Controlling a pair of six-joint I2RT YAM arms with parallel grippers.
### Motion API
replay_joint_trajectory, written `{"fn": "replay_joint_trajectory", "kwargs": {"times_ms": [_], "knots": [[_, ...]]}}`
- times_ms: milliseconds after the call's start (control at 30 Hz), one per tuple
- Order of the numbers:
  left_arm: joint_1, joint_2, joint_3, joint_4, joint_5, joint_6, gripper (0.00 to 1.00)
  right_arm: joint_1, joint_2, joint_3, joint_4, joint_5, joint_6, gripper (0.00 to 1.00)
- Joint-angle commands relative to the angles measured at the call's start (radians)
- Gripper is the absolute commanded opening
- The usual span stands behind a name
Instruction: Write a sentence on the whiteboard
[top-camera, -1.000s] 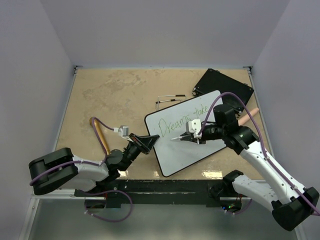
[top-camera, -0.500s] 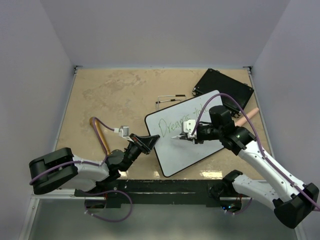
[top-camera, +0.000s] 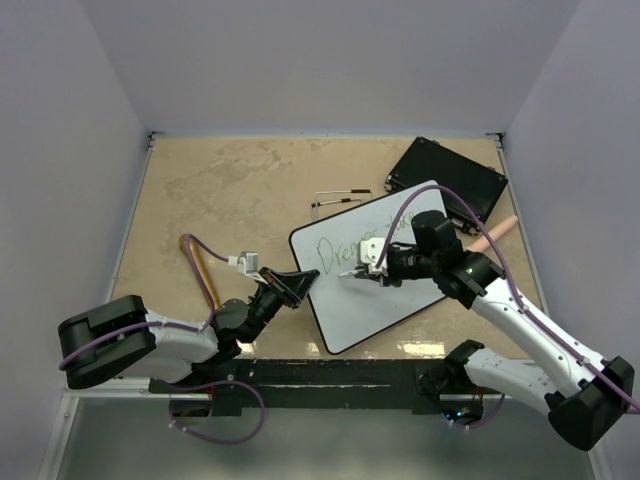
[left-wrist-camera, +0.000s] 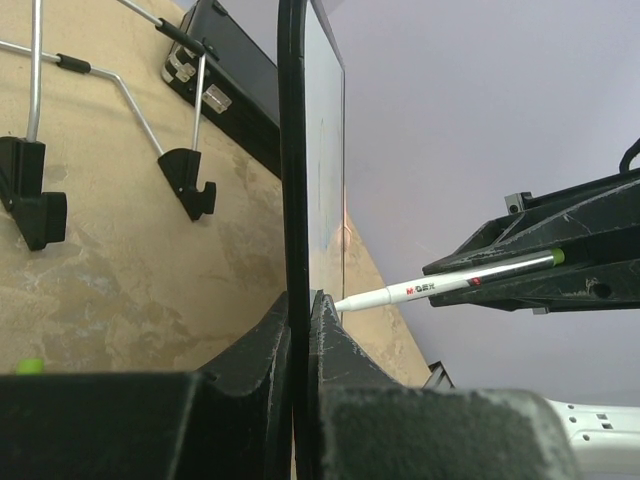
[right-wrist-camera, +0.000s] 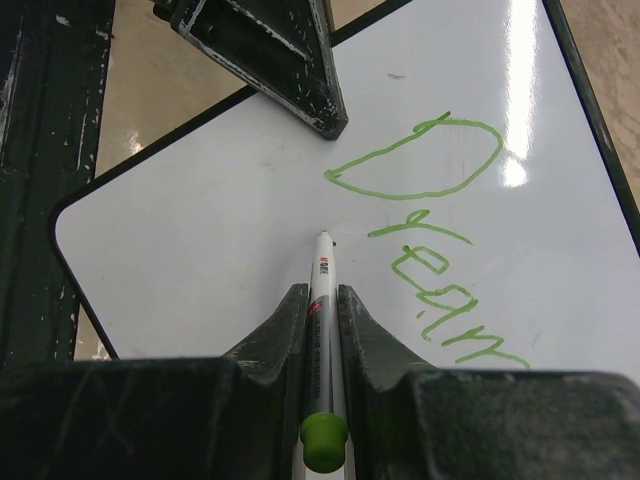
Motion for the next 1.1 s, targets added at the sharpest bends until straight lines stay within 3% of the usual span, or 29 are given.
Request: {"fn": "replay_joint_trajectory", "kwargs": {"times_ms": [0,867,1067], "knots": [[-0.005,0.014,0.015,-0.002,-0.033,0.12,0.0,0.012,0.012,-0.007,0.028,-0.011,0.002,0.0],[-0.005,0.019,0.005,0.013,-0.044,0.128,0.0,0.085,0.05,-0.007,-0.227,-0.015,-0.198,0.0],[-0.005,0.026,0.003,0.014,-0.044,0.128,0.0,0.112,0.064,0.021,-0.209,-0.047,-0.183,0.0]]}}
